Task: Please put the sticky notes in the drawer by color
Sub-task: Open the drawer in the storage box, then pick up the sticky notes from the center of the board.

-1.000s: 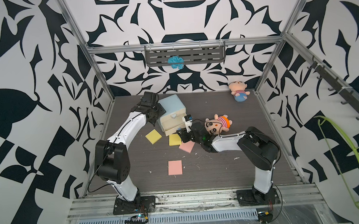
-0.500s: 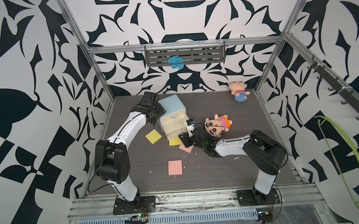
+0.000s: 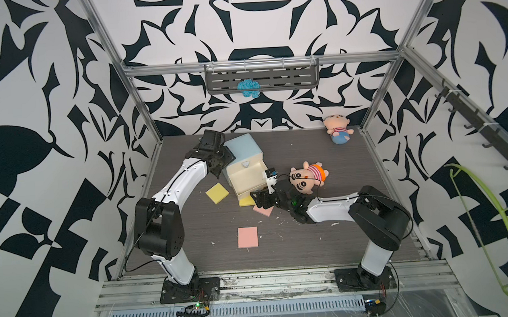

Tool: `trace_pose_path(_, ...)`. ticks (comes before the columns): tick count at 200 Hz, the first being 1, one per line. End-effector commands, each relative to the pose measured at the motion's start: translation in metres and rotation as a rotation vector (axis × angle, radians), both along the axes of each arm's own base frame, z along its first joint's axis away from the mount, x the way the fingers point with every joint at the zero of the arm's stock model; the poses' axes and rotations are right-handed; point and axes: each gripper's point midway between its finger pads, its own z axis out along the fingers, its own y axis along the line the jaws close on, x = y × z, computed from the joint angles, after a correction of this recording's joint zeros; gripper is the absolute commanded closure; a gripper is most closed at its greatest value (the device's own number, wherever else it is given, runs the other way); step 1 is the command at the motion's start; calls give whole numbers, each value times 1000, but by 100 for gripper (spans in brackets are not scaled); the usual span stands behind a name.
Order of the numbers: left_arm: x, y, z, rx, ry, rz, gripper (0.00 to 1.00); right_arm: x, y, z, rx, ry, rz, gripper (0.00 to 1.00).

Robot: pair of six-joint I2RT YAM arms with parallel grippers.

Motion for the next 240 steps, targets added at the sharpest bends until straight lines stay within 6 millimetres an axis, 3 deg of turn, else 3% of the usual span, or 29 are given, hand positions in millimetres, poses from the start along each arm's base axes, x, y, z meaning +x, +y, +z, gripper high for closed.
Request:
trace_pose_path(1,-19,-1,-31,32,127,-30,35,-8,-8,30,37,-45,-4,20)
trace_pose_path(30,-20,2,-8,42,77,-35,23,-21,-27,45,-15,-73,0,15)
trace_pose_path(62,-35,24,23,122,16,1,1,-23,-42,59,-83,-125,-13,13)
trace_pose_path(81,-51,47,34,194,-13,57,1,-21,-43,65,-100,-146,-11,13)
trace_pose_path(100,-71,71,31,261,7,123,1,-18,-42,69,-105,-159,-7,13)
trace_pose_path(127,-95,97,4,277,87,226,1,-11,-41,68,-105,-158,-8,13)
trace_pose_path(147,-100,96,-25,212,145,248,1,-8,-41,65,-103,-151,-9,13)
trace_pose_path(185,-80,73,-64,144,233,193,1,-8,-43,58,-101,-132,-12,15)
trace_pose_path(240,-69,73,-115,239,383,155,1,-8,-57,50,-106,-118,-59,16)
